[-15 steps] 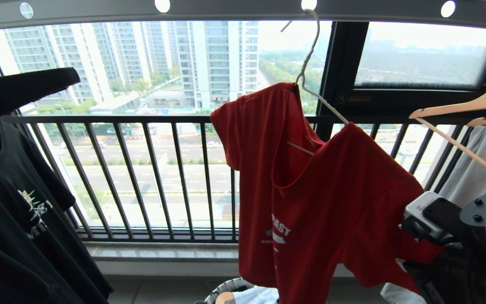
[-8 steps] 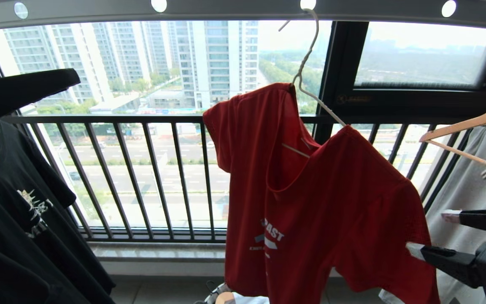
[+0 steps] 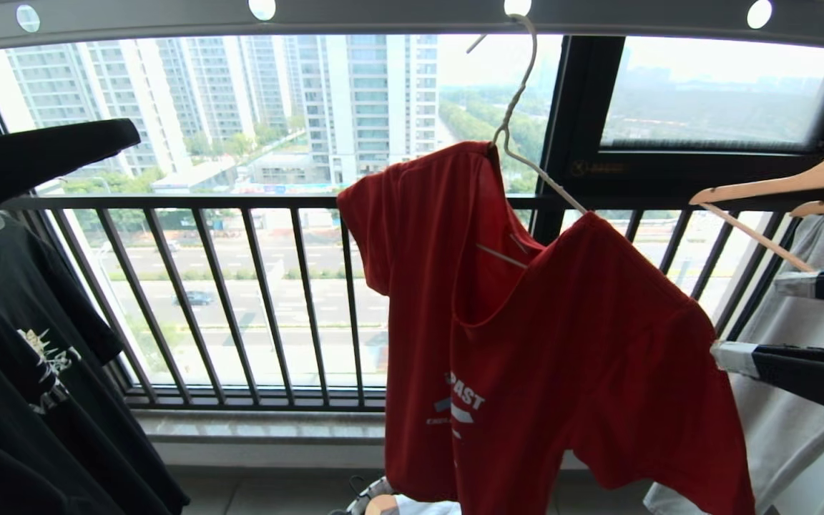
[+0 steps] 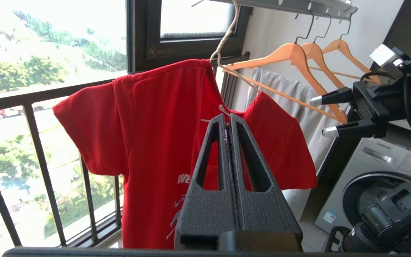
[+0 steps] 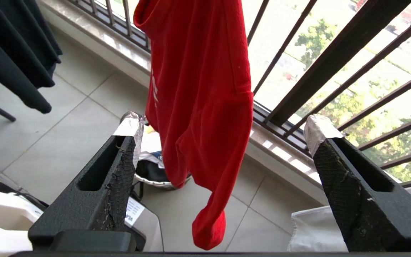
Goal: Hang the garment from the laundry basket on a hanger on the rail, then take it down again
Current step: Take the clothes off the clothes rack
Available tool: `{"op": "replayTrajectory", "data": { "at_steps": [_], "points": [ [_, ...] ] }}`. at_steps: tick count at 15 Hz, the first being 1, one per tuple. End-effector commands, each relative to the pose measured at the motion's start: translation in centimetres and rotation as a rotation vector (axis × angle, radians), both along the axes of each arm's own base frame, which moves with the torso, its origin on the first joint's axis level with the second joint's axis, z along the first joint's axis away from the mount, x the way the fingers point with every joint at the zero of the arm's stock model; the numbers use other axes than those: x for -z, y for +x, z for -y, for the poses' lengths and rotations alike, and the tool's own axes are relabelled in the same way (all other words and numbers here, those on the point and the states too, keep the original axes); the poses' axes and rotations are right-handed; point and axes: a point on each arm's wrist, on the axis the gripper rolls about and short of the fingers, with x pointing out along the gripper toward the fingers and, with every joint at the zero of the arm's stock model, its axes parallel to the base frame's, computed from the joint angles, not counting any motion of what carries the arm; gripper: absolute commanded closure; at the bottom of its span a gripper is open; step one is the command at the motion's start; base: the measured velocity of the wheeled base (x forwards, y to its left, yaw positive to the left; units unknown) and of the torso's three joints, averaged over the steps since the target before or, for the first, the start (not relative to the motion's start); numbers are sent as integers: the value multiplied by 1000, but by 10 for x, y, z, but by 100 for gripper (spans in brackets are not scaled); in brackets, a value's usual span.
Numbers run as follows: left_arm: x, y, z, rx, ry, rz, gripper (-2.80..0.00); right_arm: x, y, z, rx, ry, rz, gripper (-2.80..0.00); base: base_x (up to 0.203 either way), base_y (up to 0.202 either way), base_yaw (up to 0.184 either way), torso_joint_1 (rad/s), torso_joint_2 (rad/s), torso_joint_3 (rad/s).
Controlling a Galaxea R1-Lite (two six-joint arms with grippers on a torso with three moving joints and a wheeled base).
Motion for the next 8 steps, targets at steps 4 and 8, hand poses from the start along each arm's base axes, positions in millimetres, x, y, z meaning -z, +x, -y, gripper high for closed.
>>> {"op": "replayTrajectory", "data": {
  "at_steps": [4, 8],
  "points": [
    [1, 4, 1, 4, 2, -12, 0, -5, 46, -32, -12, -83, -24, -280, 0, 0, 0, 0, 0, 0],
    [2, 5, 1, 4, 3, -15, 0, -14, 82, -30, 12, -83, -25, -280, 0, 0, 0, 0, 0, 0]
  ]
}}
